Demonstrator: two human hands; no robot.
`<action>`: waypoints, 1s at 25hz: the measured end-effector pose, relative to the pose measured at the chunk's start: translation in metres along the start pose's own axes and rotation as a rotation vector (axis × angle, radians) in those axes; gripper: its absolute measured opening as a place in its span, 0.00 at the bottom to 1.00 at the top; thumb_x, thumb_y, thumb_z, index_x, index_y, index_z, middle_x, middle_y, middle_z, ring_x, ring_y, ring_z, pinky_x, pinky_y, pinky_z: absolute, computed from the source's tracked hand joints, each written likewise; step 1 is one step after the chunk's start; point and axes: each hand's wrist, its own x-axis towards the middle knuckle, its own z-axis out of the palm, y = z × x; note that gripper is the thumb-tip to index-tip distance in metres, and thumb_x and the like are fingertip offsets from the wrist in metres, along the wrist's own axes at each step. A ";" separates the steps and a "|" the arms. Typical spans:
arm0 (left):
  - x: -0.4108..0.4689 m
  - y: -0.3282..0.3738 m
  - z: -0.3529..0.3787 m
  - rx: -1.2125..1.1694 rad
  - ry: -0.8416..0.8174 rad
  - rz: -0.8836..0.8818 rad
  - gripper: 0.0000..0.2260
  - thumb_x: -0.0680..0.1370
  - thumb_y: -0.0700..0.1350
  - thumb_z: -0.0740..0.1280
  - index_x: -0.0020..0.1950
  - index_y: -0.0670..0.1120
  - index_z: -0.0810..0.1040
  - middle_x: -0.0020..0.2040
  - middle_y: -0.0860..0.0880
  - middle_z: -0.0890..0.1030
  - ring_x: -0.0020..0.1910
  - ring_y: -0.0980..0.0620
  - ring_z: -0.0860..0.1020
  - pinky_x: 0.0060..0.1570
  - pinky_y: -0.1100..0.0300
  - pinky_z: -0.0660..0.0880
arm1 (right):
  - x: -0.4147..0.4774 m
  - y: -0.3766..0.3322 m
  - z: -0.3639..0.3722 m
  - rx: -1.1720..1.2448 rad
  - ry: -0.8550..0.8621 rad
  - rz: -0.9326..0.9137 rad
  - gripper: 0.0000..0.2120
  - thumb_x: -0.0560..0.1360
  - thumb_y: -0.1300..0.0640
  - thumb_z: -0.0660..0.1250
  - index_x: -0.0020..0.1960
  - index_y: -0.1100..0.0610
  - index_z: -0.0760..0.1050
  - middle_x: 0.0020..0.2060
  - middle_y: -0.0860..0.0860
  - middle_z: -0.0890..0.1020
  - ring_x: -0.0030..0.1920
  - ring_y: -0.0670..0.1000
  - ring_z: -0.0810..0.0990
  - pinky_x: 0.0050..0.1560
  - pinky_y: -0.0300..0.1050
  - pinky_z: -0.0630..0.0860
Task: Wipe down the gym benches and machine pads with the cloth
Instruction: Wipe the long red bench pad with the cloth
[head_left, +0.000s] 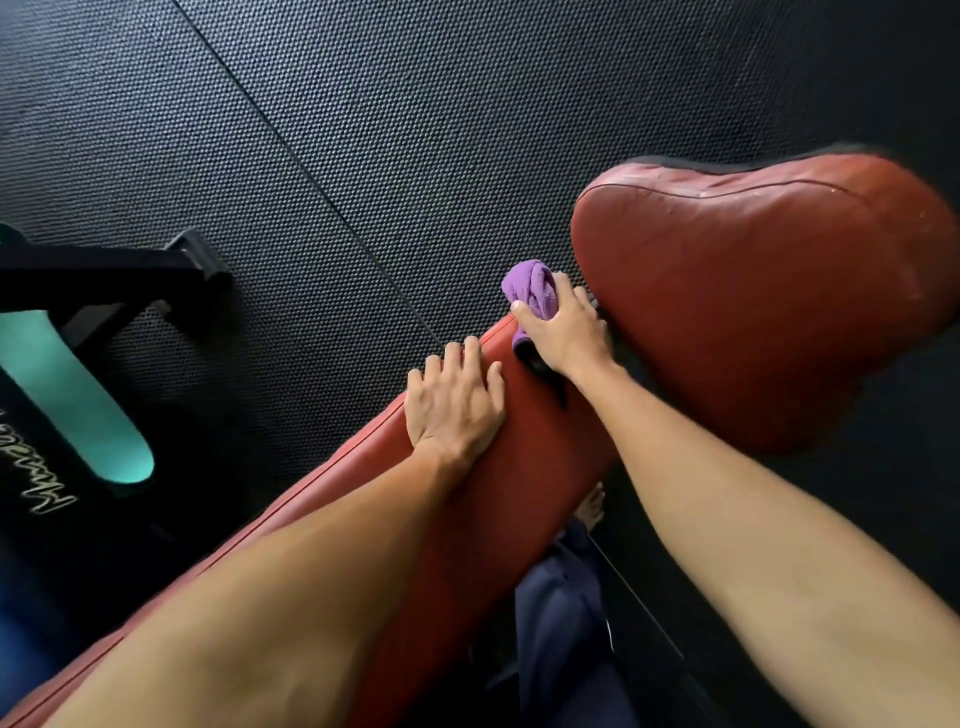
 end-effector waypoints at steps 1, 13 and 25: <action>-0.001 0.000 -0.001 -0.005 -0.005 0.005 0.22 0.82 0.59 0.51 0.68 0.48 0.71 0.58 0.48 0.78 0.54 0.44 0.77 0.53 0.47 0.70 | -0.008 0.006 -0.001 0.022 0.010 -0.018 0.31 0.76 0.37 0.67 0.74 0.49 0.66 0.68 0.57 0.73 0.66 0.63 0.74 0.61 0.55 0.72; -0.002 0.000 0.000 0.003 0.002 0.030 0.22 0.82 0.59 0.50 0.67 0.47 0.71 0.61 0.46 0.78 0.58 0.42 0.76 0.58 0.45 0.70 | -0.069 0.010 0.029 0.148 0.244 0.079 0.34 0.74 0.35 0.67 0.77 0.45 0.66 0.73 0.58 0.66 0.67 0.66 0.73 0.63 0.62 0.73; -0.008 -0.007 0.007 0.055 0.077 0.182 0.26 0.83 0.56 0.51 0.76 0.42 0.65 0.68 0.43 0.75 0.66 0.41 0.73 0.66 0.42 0.65 | -0.104 0.079 0.012 0.579 0.246 0.434 0.35 0.76 0.46 0.72 0.79 0.51 0.64 0.73 0.57 0.71 0.72 0.59 0.71 0.69 0.50 0.67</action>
